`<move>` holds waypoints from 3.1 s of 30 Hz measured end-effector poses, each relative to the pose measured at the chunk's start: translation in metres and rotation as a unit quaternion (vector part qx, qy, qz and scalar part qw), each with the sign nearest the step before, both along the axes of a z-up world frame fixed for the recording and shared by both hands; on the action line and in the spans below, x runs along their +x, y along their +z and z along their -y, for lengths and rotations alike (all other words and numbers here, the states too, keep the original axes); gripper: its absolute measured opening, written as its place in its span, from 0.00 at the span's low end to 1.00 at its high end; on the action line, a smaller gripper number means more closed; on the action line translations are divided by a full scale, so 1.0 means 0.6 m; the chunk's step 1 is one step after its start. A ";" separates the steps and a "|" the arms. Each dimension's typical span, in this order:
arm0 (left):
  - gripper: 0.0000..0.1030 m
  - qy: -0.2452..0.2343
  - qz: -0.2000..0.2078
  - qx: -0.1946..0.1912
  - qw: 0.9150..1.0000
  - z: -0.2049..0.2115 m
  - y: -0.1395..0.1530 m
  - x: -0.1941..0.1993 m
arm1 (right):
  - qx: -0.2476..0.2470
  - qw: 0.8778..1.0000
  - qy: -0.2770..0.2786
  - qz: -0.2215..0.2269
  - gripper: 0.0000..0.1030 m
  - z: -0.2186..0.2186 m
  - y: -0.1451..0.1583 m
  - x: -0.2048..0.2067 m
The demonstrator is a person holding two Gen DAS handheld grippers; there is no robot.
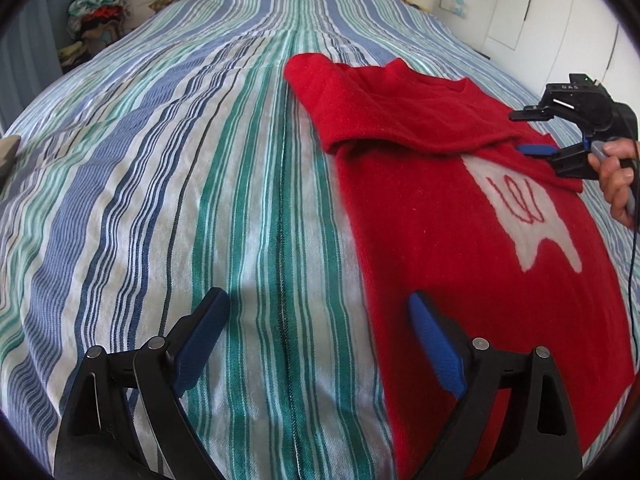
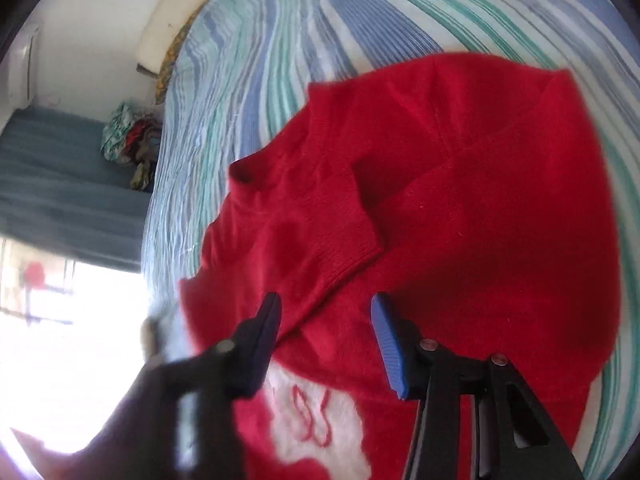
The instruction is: Fold small clothes
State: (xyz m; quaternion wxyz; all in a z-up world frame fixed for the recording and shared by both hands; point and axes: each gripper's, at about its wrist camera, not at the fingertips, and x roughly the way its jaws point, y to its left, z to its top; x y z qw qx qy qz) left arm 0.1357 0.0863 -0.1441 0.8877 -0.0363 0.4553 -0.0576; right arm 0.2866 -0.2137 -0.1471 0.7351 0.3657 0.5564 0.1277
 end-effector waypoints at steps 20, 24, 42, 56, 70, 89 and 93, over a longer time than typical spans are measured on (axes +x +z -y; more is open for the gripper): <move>0.94 0.020 -0.013 -0.012 1.000 -0.017 -0.003 -0.002 | -0.184 0.971 0.007 0.153 0.64 0.044 0.094 -0.119; 0.94 0.032 -0.017 -0.020 0.999 -0.025 -0.002 -0.003 | -0.310 0.927 0.078 0.195 0.65 0.086 0.132 -0.216; 0.94 0.077 -0.018 -0.029 0.996 -0.054 0.023 -0.021 | -0.416 0.889 -0.052 0.185 1.00 0.345 0.196 -0.444; 0.99 0.153 -0.038 0.006 0.987 -0.101 -0.033 0.001 | -0.350 0.931 -0.032 0.101 1.00 0.278 -0.029 -0.343; 1.00 0.154 -0.035 0.018 0.987 -0.096 -0.036 -0.004 | -0.364 0.924 -0.036 0.112 1.00 0.272 -0.030 -0.353; 1.00 0.156 -0.033 0.021 0.987 -0.095 -0.036 -0.005 | -0.366 0.923 -0.036 0.112 1.00 0.271 -0.030 -0.355; 1.00 0.156 -0.033 0.021 0.987 -0.095 -0.035 -0.005 | -0.366 0.923 -0.036 0.112 1.00 0.271 -0.030 -0.355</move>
